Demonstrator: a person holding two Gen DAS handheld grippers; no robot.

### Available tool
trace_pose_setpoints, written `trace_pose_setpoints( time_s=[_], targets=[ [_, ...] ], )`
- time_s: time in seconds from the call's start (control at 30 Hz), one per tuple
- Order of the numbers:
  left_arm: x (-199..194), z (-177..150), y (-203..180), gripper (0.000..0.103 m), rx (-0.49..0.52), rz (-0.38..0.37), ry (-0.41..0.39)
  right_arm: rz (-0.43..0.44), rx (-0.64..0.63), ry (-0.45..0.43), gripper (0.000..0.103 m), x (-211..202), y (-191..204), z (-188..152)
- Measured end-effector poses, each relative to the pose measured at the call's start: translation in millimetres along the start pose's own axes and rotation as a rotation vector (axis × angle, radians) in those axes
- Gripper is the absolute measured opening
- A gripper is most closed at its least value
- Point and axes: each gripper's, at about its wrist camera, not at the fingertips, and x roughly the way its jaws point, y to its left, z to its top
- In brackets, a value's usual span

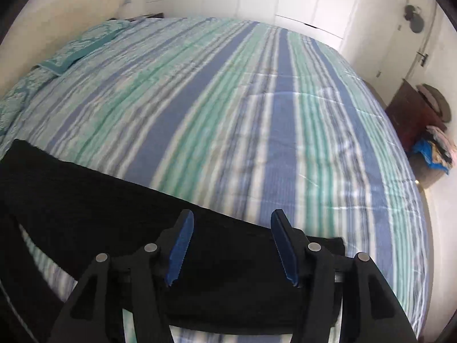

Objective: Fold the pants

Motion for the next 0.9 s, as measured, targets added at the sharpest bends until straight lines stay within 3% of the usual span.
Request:
trace_pose_setpoints(
  time_s=[0.07, 0.17, 0.23, 0.33, 0.67, 0.9],
  targets=[
    [11.0, 9.5, 14.2, 0.102, -0.038, 0.048, 0.018, 0.163, -0.074, -0.012, 0.062, 2.0, 65.7, 25.3],
    [18.1, 9.6, 34.7, 0.102, -0.082, 0.074, 0.023, 0.334, -0.159, -0.017, 0.063, 12.0, 156.5, 50.3],
    [20.9, 7.5, 42.5, 0.102, -0.067, 0.114, 0.016, 0.413, -0.195, -0.006, 0.063, 23.8, 202.7, 60.9],
    [26.3, 5.1, 52.1, 0.102, -0.04, 0.173, 0.005, 0.454, -0.245, 0.018, 0.063, 44.7, 257.3, 68.2],
    [35.8, 1.5, 80.0, 0.102, -0.037, 0.228, -0.01, 0.464, -0.333, 0.077, 0.063, 101.8, 342.8, 95.2],
    [44.8, -9.6, 96.4, 0.102, -0.051, 0.264, 0.003, 0.193, -0.429, -0.043, 0.063, 79.1, 378.5, 100.2]
  ],
)
